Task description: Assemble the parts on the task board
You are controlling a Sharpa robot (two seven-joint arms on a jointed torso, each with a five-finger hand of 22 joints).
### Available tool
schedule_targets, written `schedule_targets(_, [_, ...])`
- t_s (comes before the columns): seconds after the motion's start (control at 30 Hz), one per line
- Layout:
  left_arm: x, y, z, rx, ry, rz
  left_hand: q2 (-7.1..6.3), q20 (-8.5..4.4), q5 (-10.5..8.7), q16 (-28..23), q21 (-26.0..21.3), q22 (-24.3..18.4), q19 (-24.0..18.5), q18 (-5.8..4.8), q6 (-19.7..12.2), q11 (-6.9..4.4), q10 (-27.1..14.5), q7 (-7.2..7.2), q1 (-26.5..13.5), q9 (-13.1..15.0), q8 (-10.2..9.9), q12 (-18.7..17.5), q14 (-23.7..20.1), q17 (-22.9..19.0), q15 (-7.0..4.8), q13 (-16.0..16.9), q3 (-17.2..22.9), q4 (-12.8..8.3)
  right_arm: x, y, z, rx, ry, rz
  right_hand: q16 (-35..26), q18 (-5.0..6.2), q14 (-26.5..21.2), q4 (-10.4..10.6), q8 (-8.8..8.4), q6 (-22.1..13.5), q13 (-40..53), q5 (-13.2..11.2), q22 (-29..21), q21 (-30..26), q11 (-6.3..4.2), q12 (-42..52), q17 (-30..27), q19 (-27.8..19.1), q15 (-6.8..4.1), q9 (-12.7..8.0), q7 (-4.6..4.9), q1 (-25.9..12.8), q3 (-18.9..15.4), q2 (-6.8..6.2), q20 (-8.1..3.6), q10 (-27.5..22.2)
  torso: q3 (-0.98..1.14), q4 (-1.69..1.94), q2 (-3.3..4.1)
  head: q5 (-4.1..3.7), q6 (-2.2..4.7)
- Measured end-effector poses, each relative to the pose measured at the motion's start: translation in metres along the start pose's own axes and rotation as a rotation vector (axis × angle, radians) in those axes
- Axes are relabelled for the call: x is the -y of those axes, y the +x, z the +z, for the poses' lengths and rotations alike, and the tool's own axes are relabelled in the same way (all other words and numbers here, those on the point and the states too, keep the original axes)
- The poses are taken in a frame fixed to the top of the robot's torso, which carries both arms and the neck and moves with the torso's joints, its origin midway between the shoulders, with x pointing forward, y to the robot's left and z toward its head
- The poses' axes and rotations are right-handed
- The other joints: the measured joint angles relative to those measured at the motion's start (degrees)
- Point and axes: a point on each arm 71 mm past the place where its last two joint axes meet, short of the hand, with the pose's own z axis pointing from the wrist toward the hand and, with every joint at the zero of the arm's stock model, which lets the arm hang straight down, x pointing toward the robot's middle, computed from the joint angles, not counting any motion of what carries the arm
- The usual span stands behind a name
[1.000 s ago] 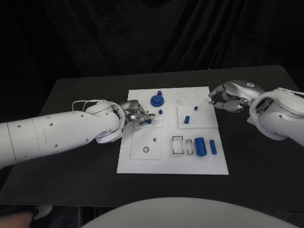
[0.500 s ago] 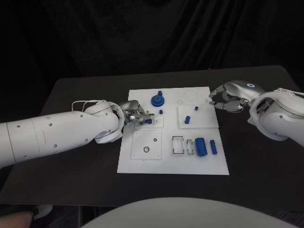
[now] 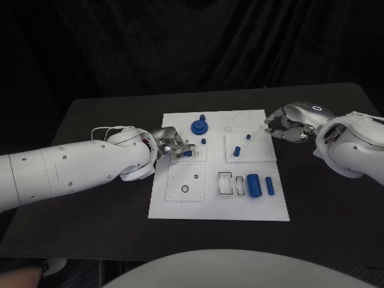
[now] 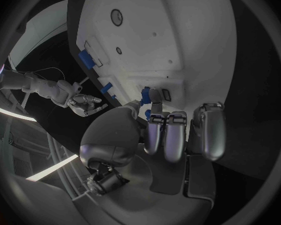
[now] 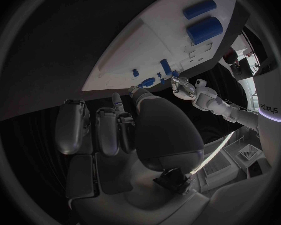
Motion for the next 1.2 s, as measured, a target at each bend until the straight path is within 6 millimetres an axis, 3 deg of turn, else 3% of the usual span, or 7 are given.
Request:
schedule_targets(1.1, [0.0046, 0.0015, 0.0039, 0.002, 0.024, 0.001, 0.27, -0.2, 2.0, 0.0, 0.0, 0.0, 0.2, 0.0, -0.53, 0.01, 0.0, -0.28, 3.14, 1.34, 0.56, 0.0, -0.01, 0.0, -0.42, 0.0, 0.01, 0.0, 0.0004, 0.0003, 0.0001, -0.003, 0.004, -0.001, -0.44, 0.0, 0.0, -0.23, 0.0, 0.0, -0.02, 0.0, 0.05, -0.34, 0.0, 0.0, 0.0, 0.0, 0.0, -0.1, 0.0, 0.47, 0.23, -0.01, 0.0, 0.0, 0.06, -0.02, 0.03, -0.12, 0.0])
schedule_targets(1.2, [0.0048, 0.0013, 0.0043, 0.005, 0.024, 0.001, 0.12, -0.2, 2.39, 0.0, 0.0, 0.0, 0.2, -0.01, -0.91, 0.01, 0.0, -0.3, 4.78, 1.61, 0.57, 0.0, -0.01, 0.0, -0.41, 0.0, 0.49, -0.49, 0.0004, 0.0004, 0.0001, -0.004, 0.004, -0.001, -0.44, 0.0, 0.0, -0.23, 0.0, 0.0, -0.02, -0.01, 0.04, -0.34, 0.0, 0.0, 0.0, 0.0, 0.0, -0.1, 0.0, 0.47, 0.23, -0.01, 0.0, 0.0, 0.07, -0.02, 0.04, -0.13, 0.0])
